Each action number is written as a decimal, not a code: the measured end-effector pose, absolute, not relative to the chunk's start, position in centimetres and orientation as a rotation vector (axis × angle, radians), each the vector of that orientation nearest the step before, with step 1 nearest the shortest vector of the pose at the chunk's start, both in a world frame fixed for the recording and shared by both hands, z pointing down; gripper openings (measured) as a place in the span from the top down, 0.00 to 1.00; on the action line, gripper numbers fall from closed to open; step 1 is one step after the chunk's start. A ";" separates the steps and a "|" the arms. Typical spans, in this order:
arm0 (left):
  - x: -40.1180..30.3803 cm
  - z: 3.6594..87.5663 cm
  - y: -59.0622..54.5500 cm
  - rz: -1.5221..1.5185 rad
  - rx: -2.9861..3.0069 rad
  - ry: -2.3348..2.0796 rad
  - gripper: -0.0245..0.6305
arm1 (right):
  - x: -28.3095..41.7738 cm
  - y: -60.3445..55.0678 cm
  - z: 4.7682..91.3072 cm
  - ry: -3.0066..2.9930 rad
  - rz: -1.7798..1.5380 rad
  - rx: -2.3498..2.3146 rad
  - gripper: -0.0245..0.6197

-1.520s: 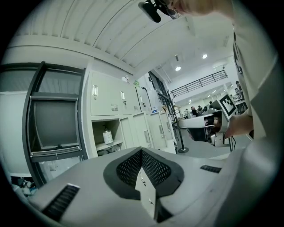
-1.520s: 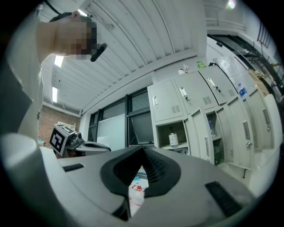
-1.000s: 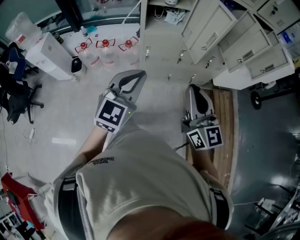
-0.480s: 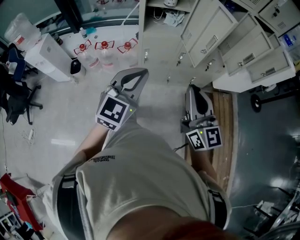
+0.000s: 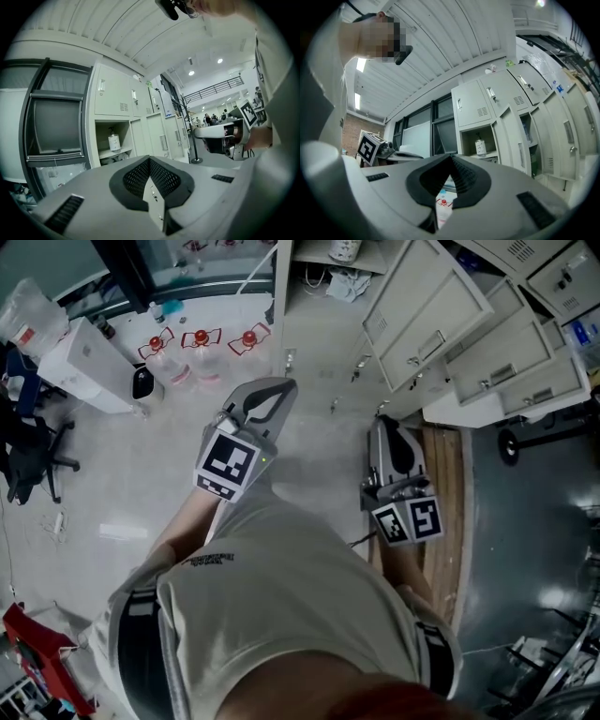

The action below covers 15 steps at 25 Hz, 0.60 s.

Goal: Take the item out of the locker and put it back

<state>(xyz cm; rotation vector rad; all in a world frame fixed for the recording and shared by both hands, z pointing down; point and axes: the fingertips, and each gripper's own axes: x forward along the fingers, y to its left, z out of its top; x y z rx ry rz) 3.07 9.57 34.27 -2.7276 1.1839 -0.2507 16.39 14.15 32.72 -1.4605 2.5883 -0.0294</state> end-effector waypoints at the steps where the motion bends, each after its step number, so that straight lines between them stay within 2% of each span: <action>1: 2.9 34.3 8.8 -0.250 -2.731 1.182 0.94 | 16.2 13.5 32.8 2.585 -0.032 -1.467 0.96; 15: 0.7 34.7 -3.9 -0.271 -2.793 1.112 0.94 | 13.1 0.9 33.2 2.582 -0.098 -1.539 0.96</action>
